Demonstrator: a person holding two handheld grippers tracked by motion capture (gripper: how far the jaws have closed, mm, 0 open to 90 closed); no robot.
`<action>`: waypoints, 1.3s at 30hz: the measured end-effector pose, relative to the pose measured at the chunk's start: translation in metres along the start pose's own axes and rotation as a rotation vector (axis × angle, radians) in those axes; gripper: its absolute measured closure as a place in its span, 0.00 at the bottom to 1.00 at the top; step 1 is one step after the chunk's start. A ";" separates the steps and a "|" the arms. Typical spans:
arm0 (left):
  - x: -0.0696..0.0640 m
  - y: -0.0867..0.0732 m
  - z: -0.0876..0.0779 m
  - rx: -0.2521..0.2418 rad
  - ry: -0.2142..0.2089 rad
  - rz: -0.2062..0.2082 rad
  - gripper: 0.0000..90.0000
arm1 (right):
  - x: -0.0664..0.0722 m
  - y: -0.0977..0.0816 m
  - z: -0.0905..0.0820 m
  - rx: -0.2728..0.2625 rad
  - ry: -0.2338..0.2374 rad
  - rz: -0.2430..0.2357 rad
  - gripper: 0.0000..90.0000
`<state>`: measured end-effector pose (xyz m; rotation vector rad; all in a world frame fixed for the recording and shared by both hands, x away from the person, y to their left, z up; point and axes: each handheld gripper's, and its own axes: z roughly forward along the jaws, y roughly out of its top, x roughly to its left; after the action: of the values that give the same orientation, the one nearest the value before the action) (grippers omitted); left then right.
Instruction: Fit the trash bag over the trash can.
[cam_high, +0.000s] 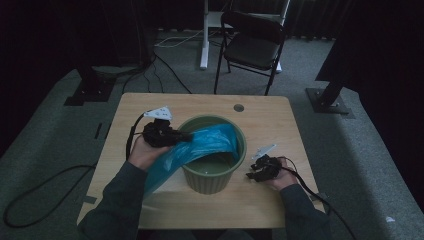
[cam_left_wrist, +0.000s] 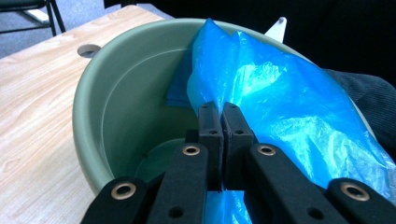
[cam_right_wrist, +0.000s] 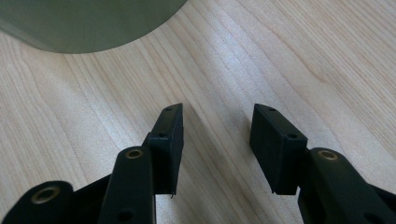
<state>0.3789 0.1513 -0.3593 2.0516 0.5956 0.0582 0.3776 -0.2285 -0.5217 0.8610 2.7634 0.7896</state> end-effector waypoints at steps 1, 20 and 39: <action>0.000 0.000 0.000 0.000 0.000 0.000 0.98 | 0.000 0.000 0.000 0.000 0.000 0.000 0.60; -0.008 0.002 0.019 0.023 0.024 -0.012 0.94 | 0.000 0.000 0.000 0.000 0.000 -0.001 0.60; -0.013 0.006 -0.004 -0.071 0.015 0.014 0.83 | 0.000 0.000 0.000 0.000 0.000 -0.001 0.60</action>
<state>0.3682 0.1462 -0.3496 1.9881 0.5808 0.1018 0.3776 -0.2286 -0.5217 0.8597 2.7637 0.7901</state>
